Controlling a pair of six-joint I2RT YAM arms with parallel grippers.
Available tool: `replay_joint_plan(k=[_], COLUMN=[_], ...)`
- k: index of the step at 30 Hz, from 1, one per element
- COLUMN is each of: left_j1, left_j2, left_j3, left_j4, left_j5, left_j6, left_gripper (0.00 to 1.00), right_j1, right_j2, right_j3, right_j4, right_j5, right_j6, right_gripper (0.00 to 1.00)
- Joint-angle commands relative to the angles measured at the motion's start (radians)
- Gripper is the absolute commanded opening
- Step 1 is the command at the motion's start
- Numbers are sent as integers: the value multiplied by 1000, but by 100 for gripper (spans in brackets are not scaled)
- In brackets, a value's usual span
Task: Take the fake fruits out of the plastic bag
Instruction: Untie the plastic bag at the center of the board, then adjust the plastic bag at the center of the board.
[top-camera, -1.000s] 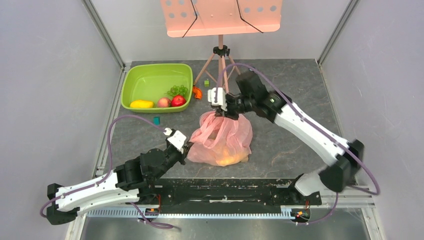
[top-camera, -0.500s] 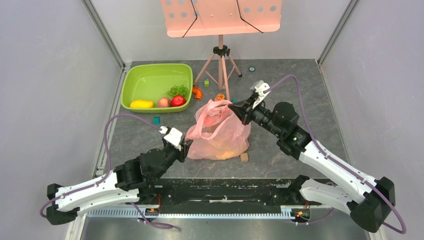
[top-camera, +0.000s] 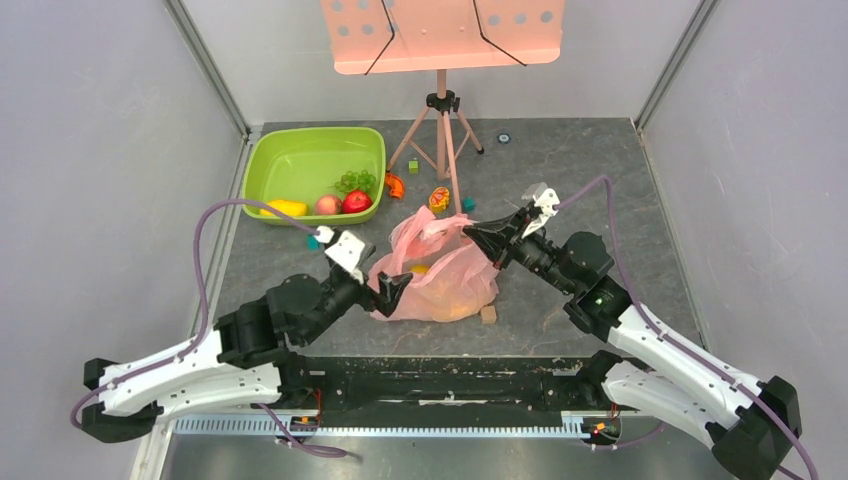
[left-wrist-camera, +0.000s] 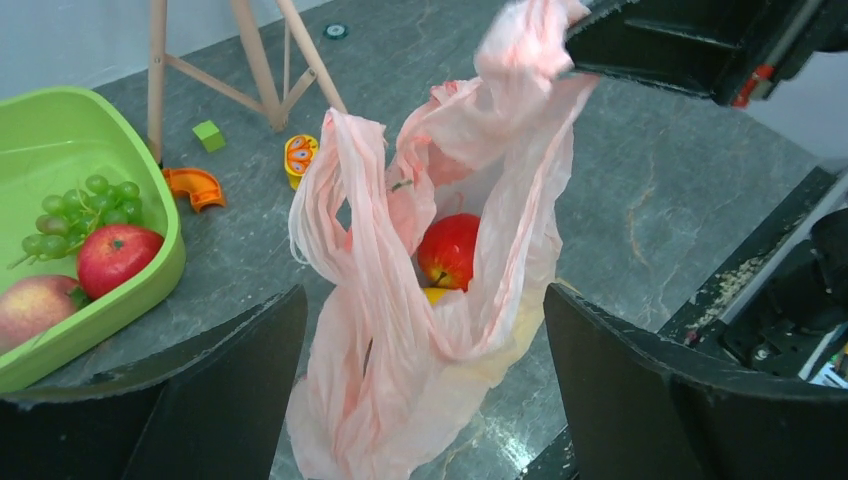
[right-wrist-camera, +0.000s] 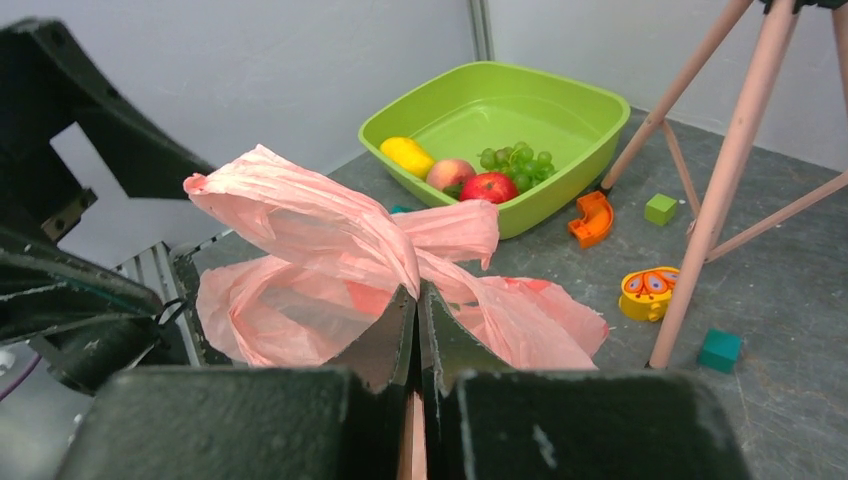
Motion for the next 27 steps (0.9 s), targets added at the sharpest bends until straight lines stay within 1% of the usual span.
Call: replay_joint_plan(k=[1, 5, 9, 14, 16, 18, 21, 22, 24, 27], left_j1=[0, 16, 92, 213, 229, 239, 246, 249, 254, 274], left_j2=[148, 305, 401, 411, 420, 429, 449, 457, 469, 485], left_j3=[131, 255, 340, 307, 296, 287, 288, 291, 300, 320], left_j4=[-23, -109, -209, -211, -205, -195, -180, -178, -173, -165], left_j5=[-59, -76, -64, 63, 86, 119, 164, 177, 205, 219], left_j6=[0, 7, -51, -91, -95, -100, -107, -108, -108, -97], left_gripper=[95, 96, 96, 93, 92, 89, 74, 67, 46, 21], right_j1=[0, 0, 0, 0, -1, 0, 0, 0, 0, -1], right_j2=[-51, -82, -109, -130, -132, -133, -136, -135, -130, -111], right_j3=[-42, -63, -73, -78, -74, -74, -74, -73, -64, -38], right_j4=[64, 50, 40, 26, 20, 21, 24, 22, 11, -5], right_j5=[-45, -42, -43, -43, -49, -48, -29, -13, 23, 88], right_j6=[15, 12, 9, 3, 3, 5, 13, 15, 25, 34], right_gripper=[0, 0, 0, 0, 0, 0, 0, 0, 0, 0])
